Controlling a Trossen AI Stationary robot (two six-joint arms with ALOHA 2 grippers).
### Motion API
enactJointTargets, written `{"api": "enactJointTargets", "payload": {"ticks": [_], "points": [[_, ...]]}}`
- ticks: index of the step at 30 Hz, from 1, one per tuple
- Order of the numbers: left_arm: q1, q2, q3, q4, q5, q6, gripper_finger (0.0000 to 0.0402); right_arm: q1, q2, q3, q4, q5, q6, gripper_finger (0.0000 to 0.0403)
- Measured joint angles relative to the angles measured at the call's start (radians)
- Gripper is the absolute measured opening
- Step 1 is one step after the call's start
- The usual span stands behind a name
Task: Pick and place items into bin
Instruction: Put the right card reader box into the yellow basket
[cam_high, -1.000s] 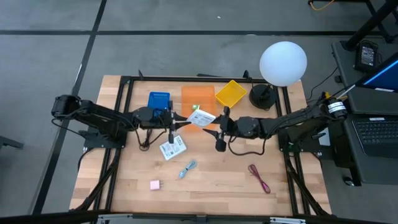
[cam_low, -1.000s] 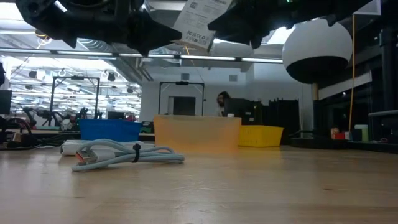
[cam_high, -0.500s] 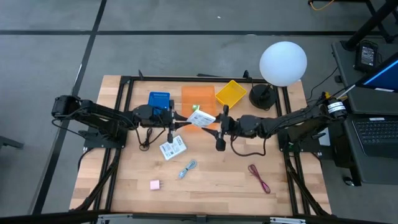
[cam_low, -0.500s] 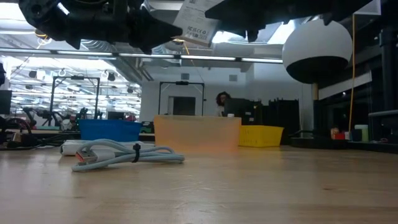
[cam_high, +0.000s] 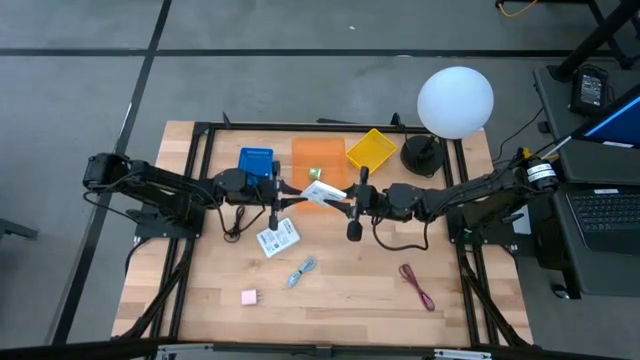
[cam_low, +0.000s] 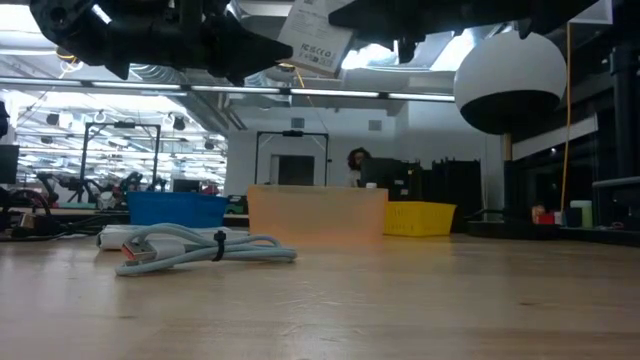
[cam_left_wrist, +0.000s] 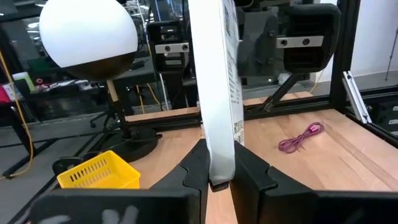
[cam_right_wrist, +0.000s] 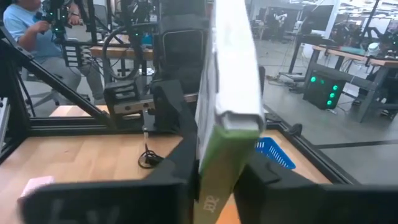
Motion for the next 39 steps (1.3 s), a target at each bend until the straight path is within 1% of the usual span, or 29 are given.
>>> {"api": "enactJointTargets", "payload": {"ticks": [2,3,8,12,15,18,22,28,30,34,36,39], "points": [[0.0,0.0,0.0,0.0,-0.003,0.002,0.0043,0.0,0.0,0.0,0.0,0.011,0.0,0.0027],[0.0,0.0,0.0,-0.001,-0.006,0.002,0.0044,0.0,0.0,0.0,0.0,0.016,-0.001,0.0018],[0.0,-0.011,0.0,-0.007,-0.015,0.013,0.0063,-0.003,0.0,0.0,0.001,0.018,0.003,0.0024],[0.0,-0.067,0.0,-0.041,-0.031,0.001,0.0083,-0.012,0.0,-0.001,-0.013,0.02,-0.004,0.0015],[0.001,-0.136,0.0,-0.143,-0.06,-0.002,0.0094,-0.028,0.0,-0.002,-0.019,0.02,-0.004,0.0015],[0.001,-0.213,0.0,-0.249,-0.067,-0.002,0.0099,-0.046,0.0,-0.002,-0.024,0.02,-0.004,0.0015],[0.001,-0.306,0.0,-0.382,-0.066,-0.003,0.0095,-0.08,0.0,-0.002,-0.033,0.022,0.001,0.0015],[0.0,-0.409,0.0,-0.539,-0.085,-0.003,0.0084,-0.148,0.0,-0.002,-0.09,0.027,0.092,0.0015],[0.0,-0.43,0.0,-0.573,-0.102,-0.004,0.0082,-0.166,0.0,-0.002,-0.132,0.072,0.124,0.0015],[0.0,-0.449,0.0,-0.615,-0.118,-0.006,0.0077,-0.2,0.0,-0.002,-0.258,0.25,0.221,0.0015],[0.0,-0.448,0.0,-0.629,-0.118,-0.006,0.0077,-0.213,0.0,-0.002,-0.309,0.318,0.278,0.0015],[0.0,-0.447,0.0,-0.642,-0.118,-0.006,0.0078,-0.227,0.0,-0.002,-0.35,0.334,0.343,0.0015]]}}
